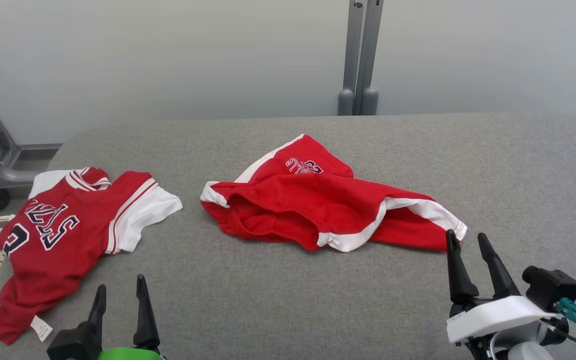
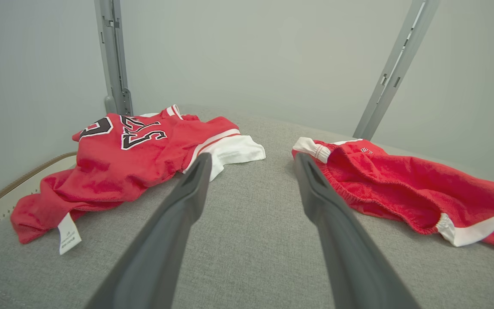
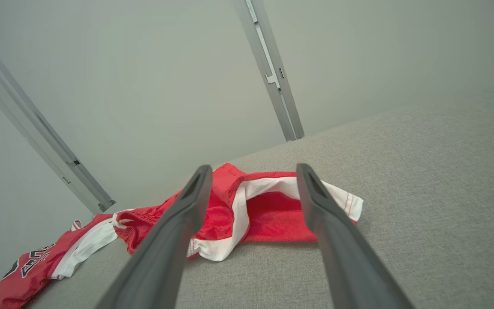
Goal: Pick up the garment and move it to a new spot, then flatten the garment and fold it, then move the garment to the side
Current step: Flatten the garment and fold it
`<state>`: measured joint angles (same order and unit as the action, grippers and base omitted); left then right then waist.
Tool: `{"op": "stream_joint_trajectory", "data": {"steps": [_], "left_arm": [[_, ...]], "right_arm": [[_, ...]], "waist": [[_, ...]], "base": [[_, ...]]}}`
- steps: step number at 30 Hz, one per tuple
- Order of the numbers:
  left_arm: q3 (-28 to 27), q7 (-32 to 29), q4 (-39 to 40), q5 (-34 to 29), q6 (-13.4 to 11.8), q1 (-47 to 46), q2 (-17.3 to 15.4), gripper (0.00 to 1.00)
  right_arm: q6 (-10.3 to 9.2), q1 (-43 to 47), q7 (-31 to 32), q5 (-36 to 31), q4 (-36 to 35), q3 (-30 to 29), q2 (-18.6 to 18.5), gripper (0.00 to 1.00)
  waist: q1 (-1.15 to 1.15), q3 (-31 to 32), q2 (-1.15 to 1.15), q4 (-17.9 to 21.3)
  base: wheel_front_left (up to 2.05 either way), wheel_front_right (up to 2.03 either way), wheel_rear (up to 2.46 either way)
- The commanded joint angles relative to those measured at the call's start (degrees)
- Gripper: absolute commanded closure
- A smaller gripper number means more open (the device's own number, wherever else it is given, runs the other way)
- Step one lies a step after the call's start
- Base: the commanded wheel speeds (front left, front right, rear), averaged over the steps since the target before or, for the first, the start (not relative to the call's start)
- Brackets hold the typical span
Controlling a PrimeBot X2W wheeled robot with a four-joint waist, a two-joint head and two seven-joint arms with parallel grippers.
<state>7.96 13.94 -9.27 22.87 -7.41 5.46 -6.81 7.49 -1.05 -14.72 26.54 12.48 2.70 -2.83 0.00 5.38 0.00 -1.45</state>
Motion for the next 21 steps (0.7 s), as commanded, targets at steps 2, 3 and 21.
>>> {"op": "stream_joint_trajectory", "data": {"steps": [2, 3, 21], "left_arm": [[0.0, -0.1, 0.4, -0.7, -0.1, 1.1, -1.0, 0.00], [0.1, -0.2, 0.4, -0.9, 0.1, 1.5, -1.4, 0.00], [3.3, -3.6, 0.7, -3.0, -0.1, 6.4, -4.8, 0.00]], "right_arm": [[0.00, 0.7, -0.3, -2.5, -0.7, 0.3, -0.1, 0.00], [0.00, 1.2, -0.3, -3.7, -0.7, 0.4, -0.1, 0.00], [0.00, 6.8, 4.6, -16.9, -2.0, -1.7, -0.1, 0.00]], "waist": [[0.00, 0.5, 0.00, 0.3], [0.00, 0.7, 0.00, 0.4], [0.00, 1.6, 0.00, 1.4]], "base": [[0.00, 0.00, 0.00], [0.00, 0.00, 0.00], [0.00, 0.00, 0.00]]}}
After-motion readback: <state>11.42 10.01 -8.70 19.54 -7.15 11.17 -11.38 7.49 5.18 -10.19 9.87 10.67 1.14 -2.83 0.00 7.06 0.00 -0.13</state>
